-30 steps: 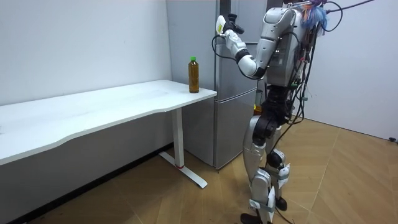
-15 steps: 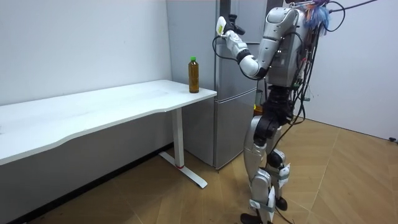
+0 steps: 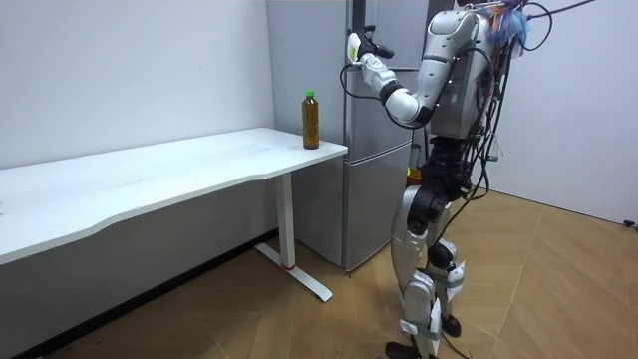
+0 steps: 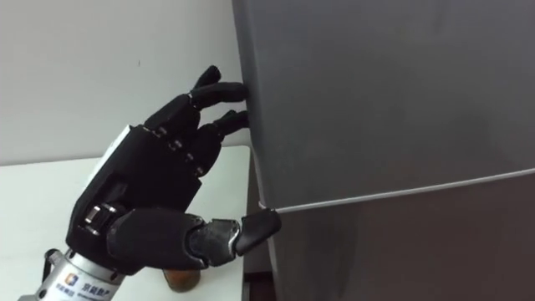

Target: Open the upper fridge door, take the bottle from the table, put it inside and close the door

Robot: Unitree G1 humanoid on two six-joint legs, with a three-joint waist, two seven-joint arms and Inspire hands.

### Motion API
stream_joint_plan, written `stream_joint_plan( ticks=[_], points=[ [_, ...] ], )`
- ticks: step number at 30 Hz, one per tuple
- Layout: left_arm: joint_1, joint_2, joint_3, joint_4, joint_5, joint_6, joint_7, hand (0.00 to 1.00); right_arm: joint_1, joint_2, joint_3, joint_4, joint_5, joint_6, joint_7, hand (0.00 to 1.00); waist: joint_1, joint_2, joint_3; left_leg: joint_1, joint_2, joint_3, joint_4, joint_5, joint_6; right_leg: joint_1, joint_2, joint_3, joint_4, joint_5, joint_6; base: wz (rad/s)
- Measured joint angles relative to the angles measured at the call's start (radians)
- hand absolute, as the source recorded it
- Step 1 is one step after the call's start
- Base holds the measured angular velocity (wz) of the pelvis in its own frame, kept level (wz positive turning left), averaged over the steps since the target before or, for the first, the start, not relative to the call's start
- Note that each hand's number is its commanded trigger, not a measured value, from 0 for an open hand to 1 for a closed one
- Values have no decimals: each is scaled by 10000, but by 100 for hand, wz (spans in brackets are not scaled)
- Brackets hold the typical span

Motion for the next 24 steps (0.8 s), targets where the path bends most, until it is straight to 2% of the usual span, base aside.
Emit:
stream_joint_plan(
  ticks=[2,5,9,24],
  points=[
    [258,5,-11,-24,-8,12,-464,0,43,-15,-149,-8,-117,0,5,0,70,-13,-3,63,-11,-4,-5,1,1,22,-13,-11,-7,0,1,0],
    [308,39,-44,-36,-3,104,-954,0,46,-16,-152,-9,-227,0,6,0,178,-52,5,55,-14,-15,-6,2,4,25,-18,-17,-8,-2,3,0],
    [312,278,-132,-74,16,192,-1594,0,36,-20,-151,-8,-312,0,-15,0,196,-59,-9,-26,-12,-23,35,3,7,23,-18,-16,-27,-12,19,0],
    [312,379,-34,-79,0,249,-1911,0,78,-40,-151,-17,-190,-1,-98,0,188,-9,-53,-67,-6,-52,59,10,14,37,-14,-23,5,-11,18,0]
  ],
)
